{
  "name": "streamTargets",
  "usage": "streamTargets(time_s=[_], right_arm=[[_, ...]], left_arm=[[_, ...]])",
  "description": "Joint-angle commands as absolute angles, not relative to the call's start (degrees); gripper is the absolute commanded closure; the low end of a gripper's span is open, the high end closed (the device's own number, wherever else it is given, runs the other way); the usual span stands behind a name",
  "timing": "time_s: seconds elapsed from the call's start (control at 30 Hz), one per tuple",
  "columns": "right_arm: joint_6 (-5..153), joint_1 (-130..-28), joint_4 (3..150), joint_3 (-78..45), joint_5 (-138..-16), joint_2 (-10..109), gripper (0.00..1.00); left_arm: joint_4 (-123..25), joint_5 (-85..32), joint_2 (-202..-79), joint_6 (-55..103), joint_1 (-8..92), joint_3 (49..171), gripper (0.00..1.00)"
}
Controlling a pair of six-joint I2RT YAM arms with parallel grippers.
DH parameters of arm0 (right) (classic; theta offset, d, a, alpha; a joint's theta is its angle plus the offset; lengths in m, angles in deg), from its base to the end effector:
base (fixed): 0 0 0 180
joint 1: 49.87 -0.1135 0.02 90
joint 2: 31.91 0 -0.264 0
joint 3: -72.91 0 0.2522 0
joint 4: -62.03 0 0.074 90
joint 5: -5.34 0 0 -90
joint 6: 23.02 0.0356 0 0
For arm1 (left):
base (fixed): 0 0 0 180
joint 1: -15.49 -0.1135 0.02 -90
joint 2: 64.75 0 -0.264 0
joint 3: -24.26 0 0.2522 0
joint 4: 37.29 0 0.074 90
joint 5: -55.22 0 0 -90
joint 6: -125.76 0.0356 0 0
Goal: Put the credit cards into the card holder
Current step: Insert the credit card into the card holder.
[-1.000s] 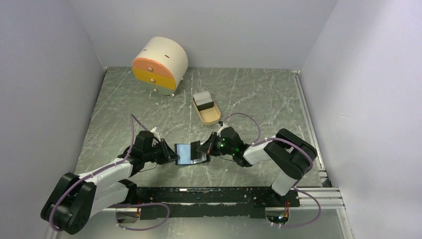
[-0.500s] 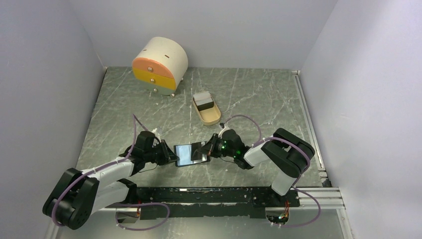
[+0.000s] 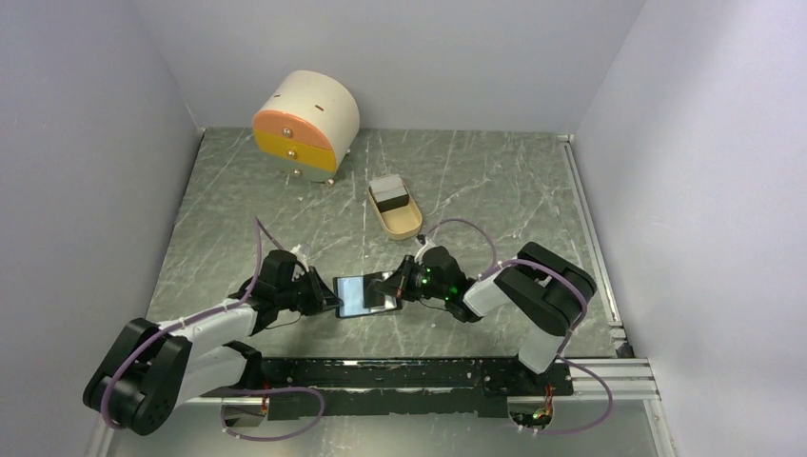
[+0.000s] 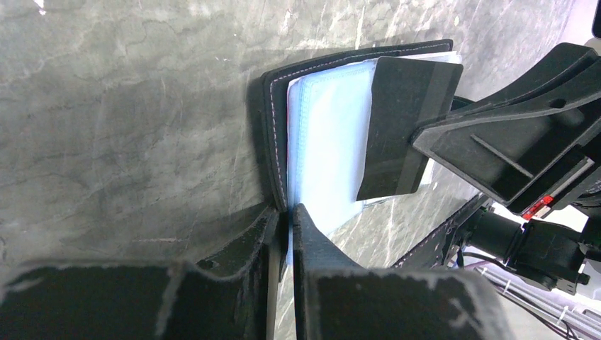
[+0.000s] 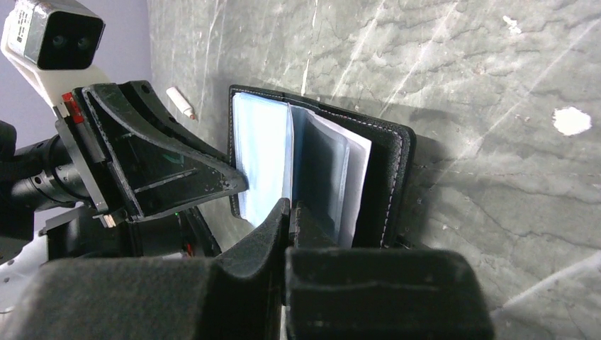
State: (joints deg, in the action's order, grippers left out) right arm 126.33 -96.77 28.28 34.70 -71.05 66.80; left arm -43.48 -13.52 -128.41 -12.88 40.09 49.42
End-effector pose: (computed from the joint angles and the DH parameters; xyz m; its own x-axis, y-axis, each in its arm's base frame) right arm 0.1860 0.2110 0.1061 -0.8908 0.2718 -0.3641 -0.1704 0.5431 0.8222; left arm 0.1550 -0.0852 0.1177 -0.8896 -0.3620 -0.2784 -0.0687 0.7088 -0.7021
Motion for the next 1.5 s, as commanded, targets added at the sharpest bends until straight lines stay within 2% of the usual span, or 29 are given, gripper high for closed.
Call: streamTargets(time_s=[0.0, 0.37, 0.67, 0.9, 0.97, 1.2, 1.47], right_arm=[[125.63, -96.98, 26.60, 34.28, -69.47, 69.20, 1.00], [128.78, -97.00, 23.90, 35.42, -65.70, 71.14, 1.00], [127.26, -96.98, 31.16, 33.38, -66.73, 70.39, 0.98], [120.92, -97.33, 48.71, 26.99, -71.18, 67.12, 0.69], [118.98, -97.39, 54.99, 25.56, -73.57, 65.57, 0.66], [119.03, -97.83, 54.04, 25.80, -73.11, 65.32, 0.66], [121.10, -99.96, 50.69, 23.84, -71.03, 67.27, 0.73]], left_arm=[[-42.75, -13.43, -129.28, -11.78, 40.42, 50.00, 0.86], [-42.57, -13.57, -129.83, -11.78, 40.45, 50.06, 0.86], [-42.71, -13.13, -130.59, -11.53, 40.45, 50.91, 0.86], [-41.67, -11.01, -129.45, -12.14, 40.47, 50.86, 0.84], [-41.95, -11.00, -129.06, -12.08, 40.48, 50.77, 0.86], [-40.01, -9.24, -129.06, -12.54, 40.54, 50.27, 0.91], [-37.57, -6.57, -129.20, -13.64, 40.61, 49.90, 0.91]])
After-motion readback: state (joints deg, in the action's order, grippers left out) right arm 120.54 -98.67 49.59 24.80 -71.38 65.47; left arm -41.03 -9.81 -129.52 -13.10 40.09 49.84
